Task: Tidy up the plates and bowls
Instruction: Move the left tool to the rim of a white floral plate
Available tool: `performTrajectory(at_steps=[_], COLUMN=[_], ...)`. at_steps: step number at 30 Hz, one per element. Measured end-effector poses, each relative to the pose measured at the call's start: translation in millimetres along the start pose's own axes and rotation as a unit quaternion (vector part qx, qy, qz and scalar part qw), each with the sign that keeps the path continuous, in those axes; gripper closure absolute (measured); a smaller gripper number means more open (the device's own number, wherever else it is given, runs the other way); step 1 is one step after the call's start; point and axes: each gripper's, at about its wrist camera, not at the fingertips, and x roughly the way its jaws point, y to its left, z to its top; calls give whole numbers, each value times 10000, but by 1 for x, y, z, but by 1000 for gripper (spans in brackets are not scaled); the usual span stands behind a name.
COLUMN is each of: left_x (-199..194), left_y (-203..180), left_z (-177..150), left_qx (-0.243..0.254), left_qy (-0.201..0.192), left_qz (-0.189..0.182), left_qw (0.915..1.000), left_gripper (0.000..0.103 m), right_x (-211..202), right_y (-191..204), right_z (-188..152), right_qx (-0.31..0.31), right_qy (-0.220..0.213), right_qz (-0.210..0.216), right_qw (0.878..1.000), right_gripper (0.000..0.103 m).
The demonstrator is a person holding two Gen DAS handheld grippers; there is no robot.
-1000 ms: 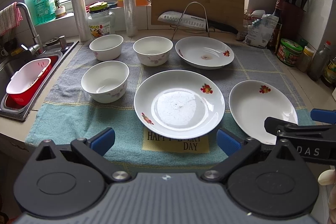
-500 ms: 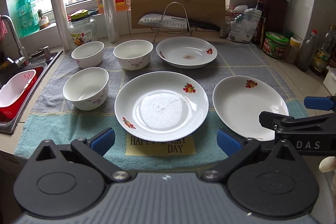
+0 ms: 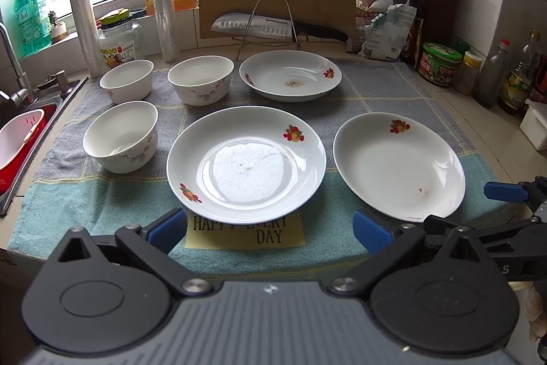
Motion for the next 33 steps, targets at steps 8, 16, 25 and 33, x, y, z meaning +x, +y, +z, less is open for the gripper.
performTrajectory(at_steps=[8,16,25,33], left_x=[5,6,6,12], left_y=[-2,0,-1,-9], left_z=[2,-1,-4,-5], left_qx=[-19,-37,-83,25], left_qy=[67,120,180,312], left_qz=[-4,-60,-35,-219], left_qw=[10000,9999,9998,9993], left_gripper=[1,1,1,1], right_x=[23,43,58,62], right_y=[-13,-13,-13,-15], right_z=[-13,-13,-16,-18], right_qx=[15,-136,-427,-585], right_qy=[148,210,167,-99], right_qz=[37,122,224,381], right_qw=[9999,9996,9987,9975], right_gripper=[0,0,0,0])
